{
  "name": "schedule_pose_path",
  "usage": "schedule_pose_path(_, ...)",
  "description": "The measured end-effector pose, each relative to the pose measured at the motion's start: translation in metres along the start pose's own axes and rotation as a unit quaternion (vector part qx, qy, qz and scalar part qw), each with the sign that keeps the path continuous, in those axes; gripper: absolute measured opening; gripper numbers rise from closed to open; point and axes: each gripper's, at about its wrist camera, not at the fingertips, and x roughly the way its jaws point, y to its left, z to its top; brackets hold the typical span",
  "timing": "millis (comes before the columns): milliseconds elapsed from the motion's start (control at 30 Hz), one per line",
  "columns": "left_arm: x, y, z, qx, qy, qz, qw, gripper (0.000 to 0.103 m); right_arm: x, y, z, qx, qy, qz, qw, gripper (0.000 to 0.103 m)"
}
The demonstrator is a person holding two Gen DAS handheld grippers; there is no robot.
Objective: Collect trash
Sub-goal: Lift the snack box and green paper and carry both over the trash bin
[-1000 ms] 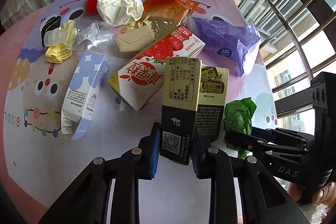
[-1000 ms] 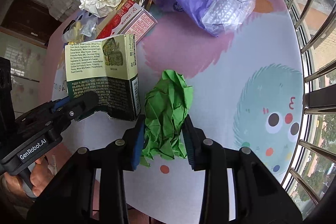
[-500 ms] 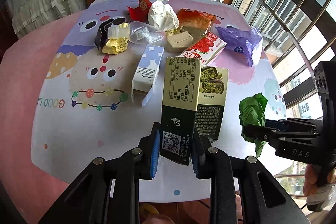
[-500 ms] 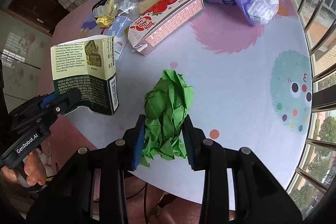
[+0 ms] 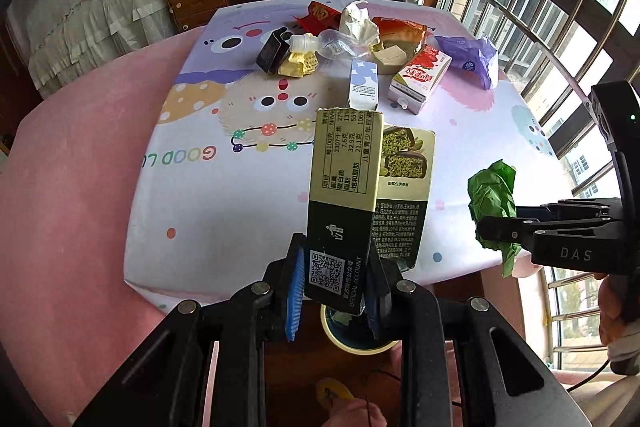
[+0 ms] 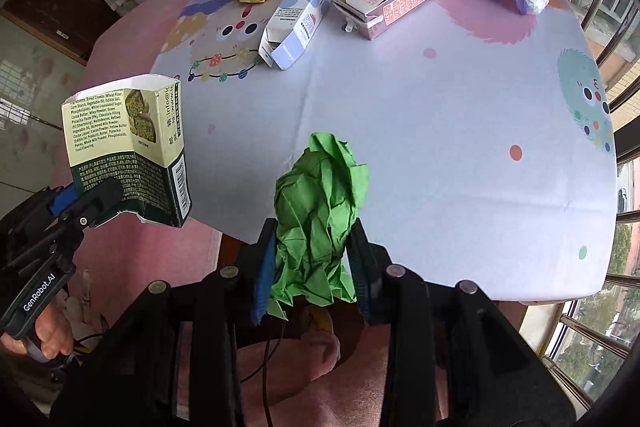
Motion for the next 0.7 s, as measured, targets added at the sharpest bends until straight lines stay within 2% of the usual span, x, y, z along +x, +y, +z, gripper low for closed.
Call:
schedule_pose_path(333, -0.018, 0.019, -0.069, 0.049, 0.012, -0.018, 0.9986, 0.025, -0.002, 0.047, -0.076, 0.043, -0.023, -0.015, 0.999, 0.030)
schedule_pose_path(500, -0.012, 0.015, -0.098, 0.059, 0.038, -0.035, 0.9969, 0.025, 0.008, 0.048, -0.113, 0.069, -0.005, -0.023, 0.997, 0.030)
schedule_pose_path(700, 0.003, 0.007, -0.119, 0.057, 0.055, -0.046, 0.9958, 0.025, 0.021, 0.041, -0.139, 0.079, 0.012, -0.044, 0.996, 0.030)
